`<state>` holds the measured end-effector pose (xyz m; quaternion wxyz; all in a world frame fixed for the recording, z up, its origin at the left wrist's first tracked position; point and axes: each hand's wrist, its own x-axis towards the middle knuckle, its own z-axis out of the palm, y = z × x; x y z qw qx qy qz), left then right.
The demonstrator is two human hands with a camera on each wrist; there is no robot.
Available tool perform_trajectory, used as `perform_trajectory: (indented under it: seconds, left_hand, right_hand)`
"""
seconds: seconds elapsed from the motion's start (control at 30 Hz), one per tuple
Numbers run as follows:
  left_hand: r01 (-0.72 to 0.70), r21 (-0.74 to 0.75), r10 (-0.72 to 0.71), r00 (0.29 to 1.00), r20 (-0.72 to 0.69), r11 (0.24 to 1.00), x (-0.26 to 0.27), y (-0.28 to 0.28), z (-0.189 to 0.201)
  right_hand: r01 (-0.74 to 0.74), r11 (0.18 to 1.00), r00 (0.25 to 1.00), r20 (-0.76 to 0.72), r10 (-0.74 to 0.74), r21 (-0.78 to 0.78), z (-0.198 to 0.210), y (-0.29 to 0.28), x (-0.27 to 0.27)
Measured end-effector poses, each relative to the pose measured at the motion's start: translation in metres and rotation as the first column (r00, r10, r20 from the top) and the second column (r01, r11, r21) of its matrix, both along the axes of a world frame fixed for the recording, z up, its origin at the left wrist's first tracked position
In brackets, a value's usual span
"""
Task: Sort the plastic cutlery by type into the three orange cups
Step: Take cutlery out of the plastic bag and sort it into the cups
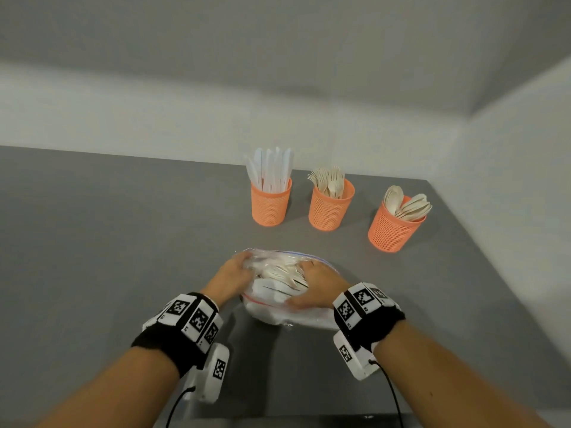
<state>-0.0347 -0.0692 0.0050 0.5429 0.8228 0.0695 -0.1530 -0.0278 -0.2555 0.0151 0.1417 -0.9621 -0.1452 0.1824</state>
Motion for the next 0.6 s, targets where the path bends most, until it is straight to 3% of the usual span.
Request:
perform_trajectory:
  seconds: [0.1,0.23,0.33,0.4,0.53,0.6]
  left_hand:
    - [0.006,-0.053,-0.007,1.0,-0.019,0.999,0.001,0.002,-0.005]
    - [-0.082,-0.033,0.083,0.996,0.022,0.996,0.007,0.0,-0.008]
    - [-0.036,-0.119,0.034,0.999,-0.02,0.992,0.009,-0.002,-0.007]
    - [-0.014,-0.088,0.015,1.0,0.008,0.996,0.011,0.001,-0.01]
    - [-0.141,-0.039,0.143,0.989,0.036,0.989,0.014,0.004,-0.018]
    - [-0.157,-0.172,0.16,0.987,0.008,0.973,0.014,-0.001,-0.017]
  right_hand:
    - [-0.018,0.999,1.0,-0.003,0.017,-0.03,0.002,-0.002,0.002]
    - [-0.157,0.987,0.987,0.015,0.158,-0.041,-0.003,-0.005,-0.003]
    - [-0.181,0.978,0.981,0.054,0.187,-0.103,-0.007,-0.007,-0.003]
    - [-0.195,0.97,0.974,0.089,0.209,-0.143,-0.008,-0.005,-0.004]
    - [-0.157,0.987,0.987,0.024,0.158,-0.039,-0.012,0.001,-0.009]
    - [-0.115,0.993,0.993,-0.011,0.115,0.021,-0.01,0.003,-0.007]
